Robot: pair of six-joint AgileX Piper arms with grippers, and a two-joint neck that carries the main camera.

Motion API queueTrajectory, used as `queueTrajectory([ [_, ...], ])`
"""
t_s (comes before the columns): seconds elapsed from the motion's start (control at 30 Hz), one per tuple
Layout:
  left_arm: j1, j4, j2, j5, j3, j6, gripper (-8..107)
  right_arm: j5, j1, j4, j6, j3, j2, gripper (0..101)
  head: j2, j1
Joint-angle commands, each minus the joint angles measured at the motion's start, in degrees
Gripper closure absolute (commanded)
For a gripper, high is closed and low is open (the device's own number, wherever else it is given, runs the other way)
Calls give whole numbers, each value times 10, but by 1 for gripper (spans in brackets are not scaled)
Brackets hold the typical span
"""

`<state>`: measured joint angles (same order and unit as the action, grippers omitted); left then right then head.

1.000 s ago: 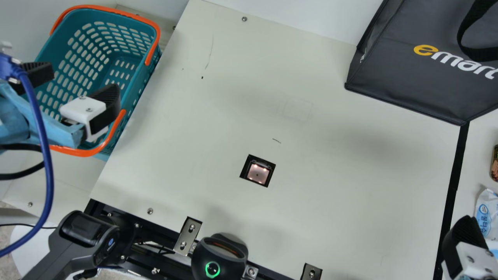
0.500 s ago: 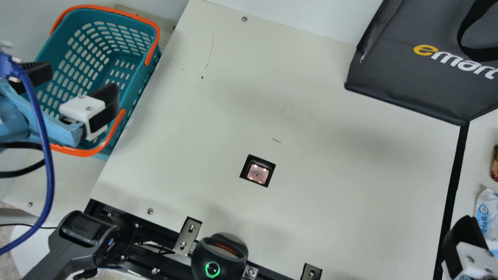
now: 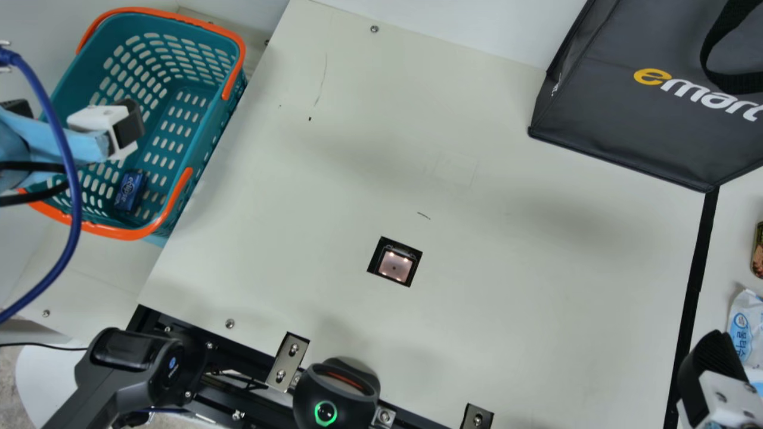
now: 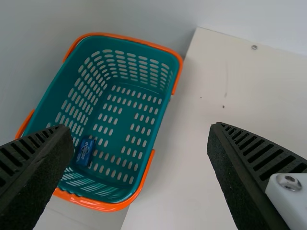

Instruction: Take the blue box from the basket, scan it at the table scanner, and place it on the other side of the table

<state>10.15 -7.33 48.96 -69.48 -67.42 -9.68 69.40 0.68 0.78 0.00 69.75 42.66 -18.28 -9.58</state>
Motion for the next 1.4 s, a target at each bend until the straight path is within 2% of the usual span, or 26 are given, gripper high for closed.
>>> queueTrajectory([
  [0.0, 17, -1, 5, 3, 1, 0, 9, 0, 0, 0, 0, 0, 0, 6, -1, 17],
  [0.37, 102, 29, 47, 31, 15, 63, 9, 0, 0, 0, 0, 0, 0, 6, -1, 17],
  [0.87, 223, 112, 153, 81, 14, 247, 9, 0, 0, 0, 0, 0, 0, 6, -1, 17],
  [1.37, 272, 166, 281, 120, -6, 399, 9, 0, 0, 0, 0, 0, 0, 6, -1, 17],
])
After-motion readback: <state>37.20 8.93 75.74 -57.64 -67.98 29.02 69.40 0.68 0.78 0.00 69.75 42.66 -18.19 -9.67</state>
